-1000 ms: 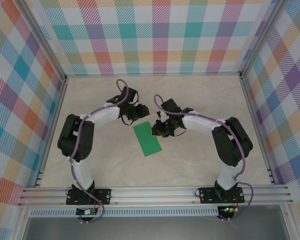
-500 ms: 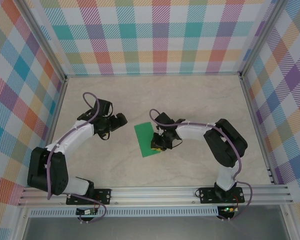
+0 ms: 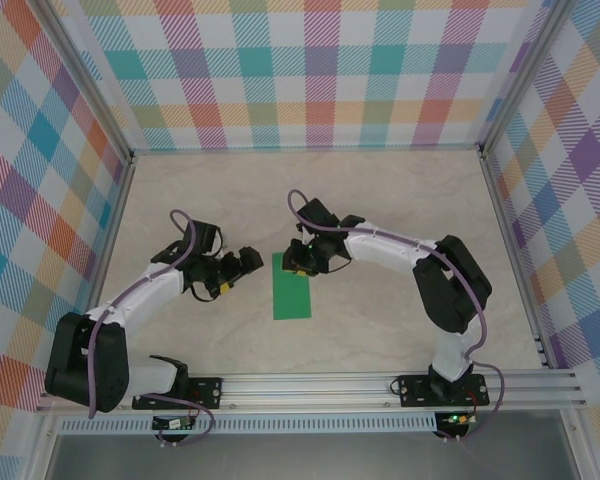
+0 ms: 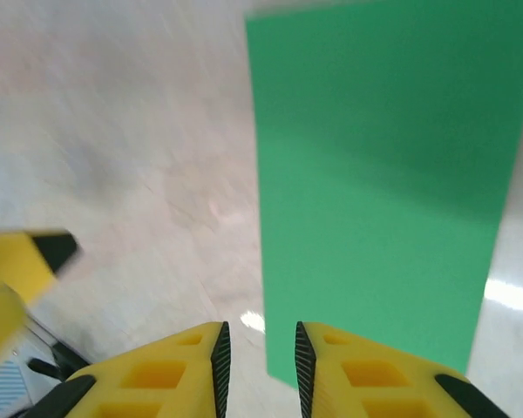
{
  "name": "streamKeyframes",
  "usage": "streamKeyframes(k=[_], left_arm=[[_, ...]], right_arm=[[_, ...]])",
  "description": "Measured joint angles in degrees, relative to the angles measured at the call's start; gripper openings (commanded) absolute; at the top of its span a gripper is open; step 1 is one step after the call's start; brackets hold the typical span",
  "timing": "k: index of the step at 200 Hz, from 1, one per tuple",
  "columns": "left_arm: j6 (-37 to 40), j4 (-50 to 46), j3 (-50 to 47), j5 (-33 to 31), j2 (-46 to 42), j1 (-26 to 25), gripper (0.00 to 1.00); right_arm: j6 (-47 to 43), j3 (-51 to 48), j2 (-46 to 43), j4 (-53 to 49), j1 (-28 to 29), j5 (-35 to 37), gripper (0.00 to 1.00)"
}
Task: Fold a paper plane with a square sheet of paper (pick it up from the middle)
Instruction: Rotate the paper at the center of the table, then fold the triangle a second time at the center of the table.
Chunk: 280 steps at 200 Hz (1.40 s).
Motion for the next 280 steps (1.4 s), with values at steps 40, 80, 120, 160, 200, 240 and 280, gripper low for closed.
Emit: streamKeyframes(k=[40,80,120,160,200,240,280], left_arm=[[-4.50,5.57,-4.57,6.51,0.00,-0.55,0.92],[-8.85,8.02,-5.44,9.03,0.02,-3.17,0.89],[-12.28,8.07,-5.44,9.62,2.69,-6.73,0.85],[-14.23,8.57,-5.44,9.57,4.94,-10.08,0.84],[-14.67,8.94,-5.42,9.05,6.21,-12.41,0.79],[-14.69,8.94,-4.39,8.04,8.37,-13.88,0.75],[-14.69,8.85,-3.13,7.30,9.92,-14.97,0.76]], right_arm=[[-2.36,4.33,7.72,0.04,-3.45,-0.15,0.31],[-3.21,6.14,13.05,0.07,-4.92,-1.49,0.31],[-3.15,6.14,13.27,0.70,-5.99,-3.06,0.30],[-2.67,4.26,13.27,3.69,-7.17,-6.14,0.30],[-0.85,2.14,13.27,7.02,-8.70,-10.51,0.29],[0.57,1.22,13.27,8.76,-9.64,-13.16,0.29],[0.98,1.22,13.27,8.74,-9.77,-13.42,0.29]])
